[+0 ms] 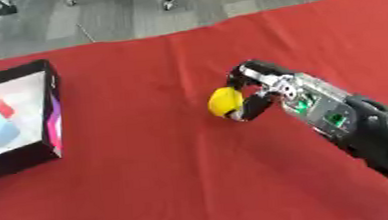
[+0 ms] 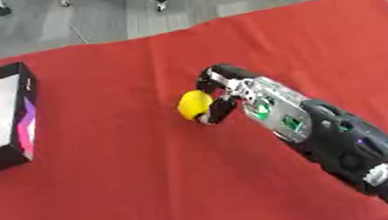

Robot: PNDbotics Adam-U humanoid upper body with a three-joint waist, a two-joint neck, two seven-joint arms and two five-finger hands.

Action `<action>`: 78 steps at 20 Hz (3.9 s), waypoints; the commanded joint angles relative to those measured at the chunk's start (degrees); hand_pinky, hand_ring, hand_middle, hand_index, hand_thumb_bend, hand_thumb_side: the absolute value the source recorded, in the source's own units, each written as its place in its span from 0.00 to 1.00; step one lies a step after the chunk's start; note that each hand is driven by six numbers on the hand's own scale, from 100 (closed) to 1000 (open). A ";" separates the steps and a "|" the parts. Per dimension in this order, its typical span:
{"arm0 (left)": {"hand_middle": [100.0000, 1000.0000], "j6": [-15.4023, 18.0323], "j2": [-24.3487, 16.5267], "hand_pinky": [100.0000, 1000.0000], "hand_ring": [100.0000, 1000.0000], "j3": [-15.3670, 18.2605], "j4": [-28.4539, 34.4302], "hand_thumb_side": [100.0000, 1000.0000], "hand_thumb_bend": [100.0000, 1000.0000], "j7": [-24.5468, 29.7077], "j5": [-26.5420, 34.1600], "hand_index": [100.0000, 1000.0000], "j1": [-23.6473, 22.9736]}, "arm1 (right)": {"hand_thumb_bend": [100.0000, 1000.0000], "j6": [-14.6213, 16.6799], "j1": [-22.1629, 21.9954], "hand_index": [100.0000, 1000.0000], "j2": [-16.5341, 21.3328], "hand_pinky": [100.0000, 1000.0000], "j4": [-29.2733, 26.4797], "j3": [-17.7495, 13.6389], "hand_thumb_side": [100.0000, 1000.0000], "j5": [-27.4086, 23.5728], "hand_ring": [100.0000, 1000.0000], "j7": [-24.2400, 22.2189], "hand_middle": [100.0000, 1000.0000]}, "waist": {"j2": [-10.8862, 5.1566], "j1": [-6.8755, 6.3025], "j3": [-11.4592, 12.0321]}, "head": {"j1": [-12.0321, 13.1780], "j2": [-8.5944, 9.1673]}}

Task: Pick up the objects with one hand, pass them to the other hand, and then place them into the box on the other side of the table.

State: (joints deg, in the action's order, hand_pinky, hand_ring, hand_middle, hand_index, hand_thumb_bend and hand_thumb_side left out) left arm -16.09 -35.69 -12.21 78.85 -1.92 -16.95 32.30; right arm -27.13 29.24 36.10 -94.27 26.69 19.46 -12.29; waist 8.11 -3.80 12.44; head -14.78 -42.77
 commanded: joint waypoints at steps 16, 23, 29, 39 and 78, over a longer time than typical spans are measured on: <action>0.64 1.18 -2.63 0.78 0.65 -3.12 11.31 0.46 0.26 7.34 2.04 0.76 7.58 | 0.31 0.33 1.12 0.51 -0.51 0.69 -7.05 -2.00 0.00 -15.54 0.66 22.05 0.35 | -1.99 -1.25 0.06 | 0.15 0.11; 0.66 1.99 -1.56 0.79 0.67 -8.57 16.82 0.47 0.28 17.44 2.41 0.79 11.95 | 0.30 3.00 2.51 0.51 -2.59 0.69 -4.94 -0.25 0.00 -20.31 0.66 28.18 0.35 | -2.44 -1.82 0.40 | -0.16 0.07; 0.67 1.68 0.55 0.79 0.68 -11.85 18.71 0.48 0.29 23.65 1.72 0.79 14.83 | 0.29 5.84 3.21 0.51 -3.79 0.68 -3.50 0.52 0.00 -23.03 0.66 31.35 0.35 | -2.79 -2.48 0.88 | -0.65 0.03; 0.73 2.12 5.12 0.79 0.71 -17.08 16.63 0.46 0.32 28.32 -0.53 0.84 18.44 | 0.29 8.15 3.80 0.51 -4.65 0.67 -3.07 1.36 0.00 -24.86 0.66 31.54 0.35 | -3.15 -3.12 1.49 | -1.02 -0.10; 0.72 7.88 18.40 0.78 0.72 -20.49 7.09 0.18 0.41 22.63 -17.12 0.82 21.51 | 0.27 14.59 3.86 0.51 -8.08 0.67 -3.29 4.27 0.00 -22.82 0.66 24.82 0.34 | -2.78 -3.25 1.05 | 0.57 -0.11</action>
State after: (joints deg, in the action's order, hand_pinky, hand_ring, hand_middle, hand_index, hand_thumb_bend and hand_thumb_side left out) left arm -8.43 -16.97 -33.05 85.92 20.95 -33.74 52.48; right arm -13.09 31.87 27.94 -97.06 31.20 -3.07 12.79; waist 6.82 -6.61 13.46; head -14.40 -43.20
